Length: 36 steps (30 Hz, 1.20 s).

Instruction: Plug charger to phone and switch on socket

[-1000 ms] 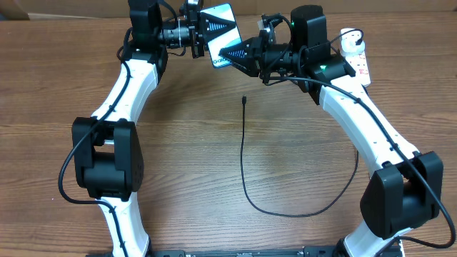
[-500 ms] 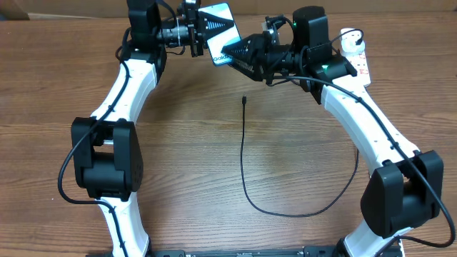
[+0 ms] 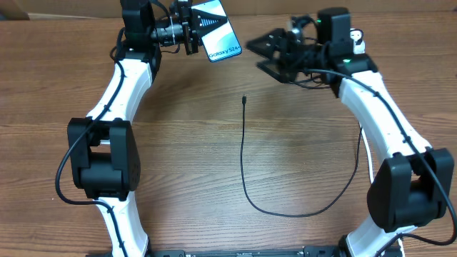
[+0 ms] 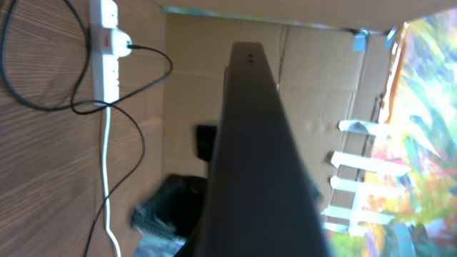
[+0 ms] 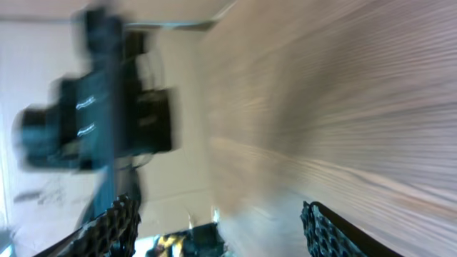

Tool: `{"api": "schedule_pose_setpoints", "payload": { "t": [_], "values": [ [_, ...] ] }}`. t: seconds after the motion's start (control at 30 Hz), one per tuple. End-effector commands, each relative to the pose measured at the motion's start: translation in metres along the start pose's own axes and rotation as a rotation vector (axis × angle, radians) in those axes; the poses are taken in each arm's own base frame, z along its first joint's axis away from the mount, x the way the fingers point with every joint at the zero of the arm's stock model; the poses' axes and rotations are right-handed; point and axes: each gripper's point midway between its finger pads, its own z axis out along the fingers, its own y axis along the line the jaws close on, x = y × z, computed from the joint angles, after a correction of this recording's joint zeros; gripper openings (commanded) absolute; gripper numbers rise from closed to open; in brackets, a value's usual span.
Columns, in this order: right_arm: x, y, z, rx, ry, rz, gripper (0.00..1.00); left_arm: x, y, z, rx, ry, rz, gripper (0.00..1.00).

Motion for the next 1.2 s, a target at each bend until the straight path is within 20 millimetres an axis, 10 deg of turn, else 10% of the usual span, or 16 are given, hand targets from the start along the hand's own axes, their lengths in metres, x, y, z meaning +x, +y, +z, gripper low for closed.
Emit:
{"api": "schedule_pose_setpoints", "payload": {
  "t": [0.0,0.47,1.17],
  "values": [
    [-0.019,-0.04,-0.014,0.097,-0.056,-0.037,0.73,0.013,-0.031,-0.012,0.025,0.043,0.131,0.04],
    [0.015,-0.13,-0.03,0.613,-0.028,-0.074,0.73,0.019,-0.026,-0.012,0.021,0.082,0.227,0.04],
    [0.027,-0.128,-0.063,0.943,-0.016,-0.195,0.82,-0.002,0.008,-0.013,-0.079,-0.053,0.149,0.04]
  ]
}}
